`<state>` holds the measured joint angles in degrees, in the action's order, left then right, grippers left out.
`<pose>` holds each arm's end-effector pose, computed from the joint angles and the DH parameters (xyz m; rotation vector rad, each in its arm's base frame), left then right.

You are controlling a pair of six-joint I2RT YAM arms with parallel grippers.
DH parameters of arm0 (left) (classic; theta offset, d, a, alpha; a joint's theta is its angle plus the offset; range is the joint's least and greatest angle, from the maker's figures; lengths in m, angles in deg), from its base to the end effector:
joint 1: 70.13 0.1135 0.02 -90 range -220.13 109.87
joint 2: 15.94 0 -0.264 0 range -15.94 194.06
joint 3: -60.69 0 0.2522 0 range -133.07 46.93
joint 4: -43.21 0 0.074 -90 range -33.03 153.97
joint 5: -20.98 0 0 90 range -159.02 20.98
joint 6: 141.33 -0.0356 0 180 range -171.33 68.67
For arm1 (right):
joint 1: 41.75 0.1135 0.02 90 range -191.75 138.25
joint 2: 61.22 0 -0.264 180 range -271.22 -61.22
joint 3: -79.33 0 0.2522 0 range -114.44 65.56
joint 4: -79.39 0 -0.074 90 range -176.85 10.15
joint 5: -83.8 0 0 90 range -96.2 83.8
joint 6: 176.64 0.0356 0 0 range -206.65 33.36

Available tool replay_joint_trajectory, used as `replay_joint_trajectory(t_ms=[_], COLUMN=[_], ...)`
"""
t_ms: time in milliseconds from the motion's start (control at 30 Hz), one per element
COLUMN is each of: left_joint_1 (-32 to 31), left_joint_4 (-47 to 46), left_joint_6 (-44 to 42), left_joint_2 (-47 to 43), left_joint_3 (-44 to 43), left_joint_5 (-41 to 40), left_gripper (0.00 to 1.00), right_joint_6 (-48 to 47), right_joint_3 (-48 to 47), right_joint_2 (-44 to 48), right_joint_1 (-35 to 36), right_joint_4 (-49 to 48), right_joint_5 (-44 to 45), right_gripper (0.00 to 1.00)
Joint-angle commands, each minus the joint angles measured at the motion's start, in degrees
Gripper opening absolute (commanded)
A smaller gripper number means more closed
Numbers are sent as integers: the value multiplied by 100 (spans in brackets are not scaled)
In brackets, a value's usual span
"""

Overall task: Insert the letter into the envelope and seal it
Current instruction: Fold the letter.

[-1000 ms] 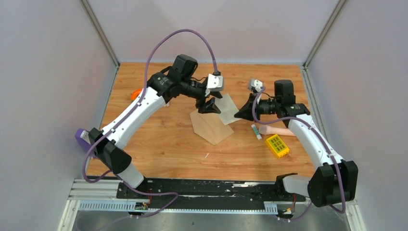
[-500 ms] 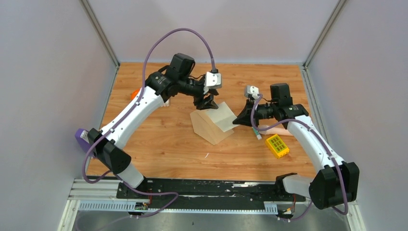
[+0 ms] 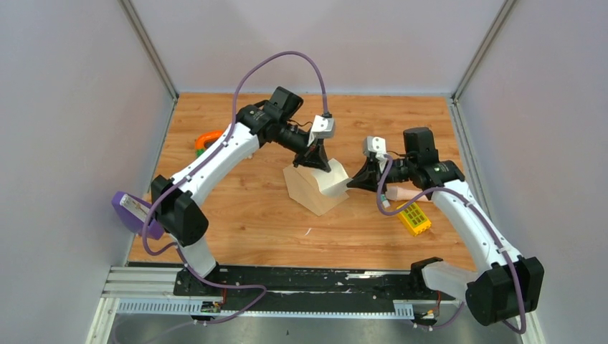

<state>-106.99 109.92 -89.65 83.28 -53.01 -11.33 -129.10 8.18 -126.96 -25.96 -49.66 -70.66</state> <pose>0.2728 -0.2421 0.3636 1.6794 1.4984 -1.2085 0.2079 0.0922 0.3142 -1.3937 1.4648 1.0166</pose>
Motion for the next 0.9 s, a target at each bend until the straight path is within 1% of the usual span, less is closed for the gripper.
replay_joint_trajectory(t_ms=[0,67,167,233,433,633,700,733,767,800,867], left_joint_1=[2,3,3,4,3,-1,3,3,3,4,10], left_joint_4=[304,329,205,61,-357,-565,-630,-646,-654,-650,-611], left_joint_6=[-151,-138,-39,66,473,620,647,649,646,640,579], left_joint_2=[-122,-134,-173,-190,-128,-115,-144,-152,-155,-157,-157], left_joint_3=[-182,-157,-25,92,328,453,510,542,553,556,548], left_joint_5=[691,852,1017,1069,1281,1315,1318,1309,1299,1282,1223], left_gripper=[0,0,0,0,0,1,1,1,1,1,0], right_joint_6=[-803,-1070,-1485,-1565,-1691,-1646,-1628,-1615,-1613,-1611,-1633], right_joint_3=[-1,-1,19,-49,-339,-604,-668,-695,-721,-741,-777], right_joint_2=[248,331,430,410,266,171,154,147,153,163,203], right_joint_1=[101,174,295,366,723,954,977,986,999,996,1001], right_joint_4=[-162,-180,-209,-199,-31,61,61,65,61,71,130], right_joint_5=[137,336,881,1193,1590,1669,1717,1751,1799,1838,1919], right_gripper=[0,0,0,2,10,17,22,28,31,39,47])
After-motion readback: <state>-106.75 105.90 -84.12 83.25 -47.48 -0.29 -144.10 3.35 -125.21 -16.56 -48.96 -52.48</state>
